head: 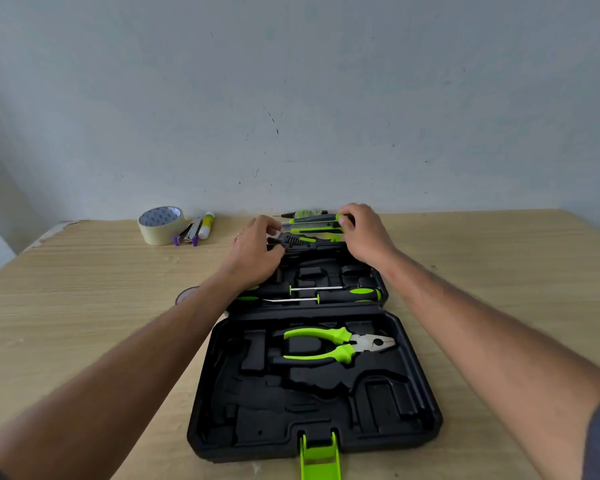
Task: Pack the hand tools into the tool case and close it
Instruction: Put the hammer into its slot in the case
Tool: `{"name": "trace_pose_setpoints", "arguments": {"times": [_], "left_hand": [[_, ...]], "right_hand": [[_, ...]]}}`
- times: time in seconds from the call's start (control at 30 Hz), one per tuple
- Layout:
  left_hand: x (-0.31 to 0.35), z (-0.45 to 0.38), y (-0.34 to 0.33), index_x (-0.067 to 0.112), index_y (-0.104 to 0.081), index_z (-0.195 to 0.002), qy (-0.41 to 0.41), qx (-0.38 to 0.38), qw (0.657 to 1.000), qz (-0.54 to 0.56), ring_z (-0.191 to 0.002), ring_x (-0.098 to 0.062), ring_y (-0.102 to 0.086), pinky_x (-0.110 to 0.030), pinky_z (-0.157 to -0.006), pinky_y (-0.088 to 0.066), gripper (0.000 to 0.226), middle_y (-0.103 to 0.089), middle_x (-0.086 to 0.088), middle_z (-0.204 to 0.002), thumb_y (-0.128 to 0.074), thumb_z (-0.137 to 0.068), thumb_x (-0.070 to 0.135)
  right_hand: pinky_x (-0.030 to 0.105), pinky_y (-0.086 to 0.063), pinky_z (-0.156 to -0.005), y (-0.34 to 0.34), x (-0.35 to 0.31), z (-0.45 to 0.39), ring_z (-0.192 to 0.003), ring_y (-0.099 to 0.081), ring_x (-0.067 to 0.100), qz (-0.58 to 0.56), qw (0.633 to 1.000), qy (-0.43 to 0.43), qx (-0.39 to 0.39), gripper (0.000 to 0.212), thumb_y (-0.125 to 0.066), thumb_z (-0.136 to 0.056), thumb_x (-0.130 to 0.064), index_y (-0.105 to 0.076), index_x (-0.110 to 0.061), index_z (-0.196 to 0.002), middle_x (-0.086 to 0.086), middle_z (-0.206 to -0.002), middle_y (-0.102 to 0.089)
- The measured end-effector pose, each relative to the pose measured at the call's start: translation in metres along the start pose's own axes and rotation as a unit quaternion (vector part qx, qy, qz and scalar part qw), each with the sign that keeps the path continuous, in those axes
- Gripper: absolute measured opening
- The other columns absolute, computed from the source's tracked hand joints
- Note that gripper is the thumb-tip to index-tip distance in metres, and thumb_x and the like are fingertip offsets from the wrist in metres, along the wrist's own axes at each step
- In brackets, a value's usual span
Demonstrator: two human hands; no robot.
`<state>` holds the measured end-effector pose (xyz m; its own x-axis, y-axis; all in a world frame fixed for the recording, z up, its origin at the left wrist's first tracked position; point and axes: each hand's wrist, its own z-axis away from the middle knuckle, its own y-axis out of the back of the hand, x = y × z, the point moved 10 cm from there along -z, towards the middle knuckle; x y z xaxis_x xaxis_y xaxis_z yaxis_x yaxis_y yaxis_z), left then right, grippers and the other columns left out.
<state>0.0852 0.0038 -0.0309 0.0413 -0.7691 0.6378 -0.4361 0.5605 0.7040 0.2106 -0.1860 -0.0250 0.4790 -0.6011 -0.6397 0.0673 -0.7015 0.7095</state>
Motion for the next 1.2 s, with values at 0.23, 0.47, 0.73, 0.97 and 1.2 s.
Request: {"name": "trace_pose_setpoints", "arguments": {"times": [0.23, 0.47, 0.73, 0.97, 1.2], "left_hand": [[0.011, 0.004, 0.013, 0.032, -0.044, -0.146, -0.05, 0.041, 0.998, 0.028, -0.112, -0.017, -0.049, -0.034, -0.097, -0.043, 0.061, -0.045, 0.001, -0.137, -0.071, -0.091, 0.031], [0.029, 0.01, 0.008, 0.032, -0.067, -0.126, -0.108, 0.004, 0.991, -0.084, -0.113, -0.022, -0.057, -0.042, -0.1, -0.04, 0.038, -0.068, 0.007, -0.115, -0.069, -0.089, 0.041], [0.023, 0.02, 0.006, 0.035, -0.069, -0.127, -0.083, -0.069, 0.98, -0.166, -0.121, -0.021, -0.047, -0.044, -0.103, -0.03, 0.041, -0.059, 0.007, -0.119, -0.065, -0.09, 0.051], [0.029, 0.029, 0.006, 0.037, -0.069, -0.125, -0.074, -0.062, 0.981, -0.17, -0.119, -0.018, -0.049, -0.037, -0.09, -0.025, 0.036, -0.056, 0.016, -0.106, -0.061, -0.092, 0.05], [0.027, 0.027, 0.009, 0.039, -0.074, -0.114, -0.038, -0.041, 0.988, -0.144, -0.114, -0.016, -0.055, -0.039, -0.089, -0.031, 0.03, -0.066, 0.014, -0.11, -0.069, -0.087, 0.05]], "right_hand": [[0.017, -0.039, -0.071, 0.02, -0.015, 0.02, -0.095, -0.058, 0.013, -0.08, 0.997, 0.014, -0.016, 0.029, -0.04, -0.108, -0.02, -0.062, -0.01, -0.126, -0.001, -0.105, -0.062], [0.021, -0.04, -0.072, 0.021, -0.006, 0.041, -0.094, -0.057, 0.013, -0.064, 0.995, -0.002, -0.08, 0.03, -0.041, -0.109, -0.021, -0.06, -0.015, -0.13, -0.002, -0.106, -0.061], [0.039, -0.045, -0.1, 0.004, -0.014, 0.059, -0.119, -0.054, 0.021, 0.054, 0.987, 0.063, -0.14, 0.044, -0.071, -0.092, -0.041, -0.059, -0.03, -0.133, 0.002, -0.13, -0.056], [0.045, -0.042, -0.102, 0.003, -0.025, 0.066, -0.123, -0.047, 0.027, 0.13, 0.982, 0.071, -0.121, 0.043, -0.069, -0.093, -0.041, -0.063, -0.027, -0.134, 0.004, -0.126, -0.055], [0.044, -0.044, -0.1, 0.008, -0.032, 0.07, -0.121, -0.055, 0.03, 0.158, 0.981, 0.079, -0.08, 0.035, -0.069, -0.092, -0.039, -0.071, -0.028, -0.126, 0.005, -0.129, -0.065]]}}
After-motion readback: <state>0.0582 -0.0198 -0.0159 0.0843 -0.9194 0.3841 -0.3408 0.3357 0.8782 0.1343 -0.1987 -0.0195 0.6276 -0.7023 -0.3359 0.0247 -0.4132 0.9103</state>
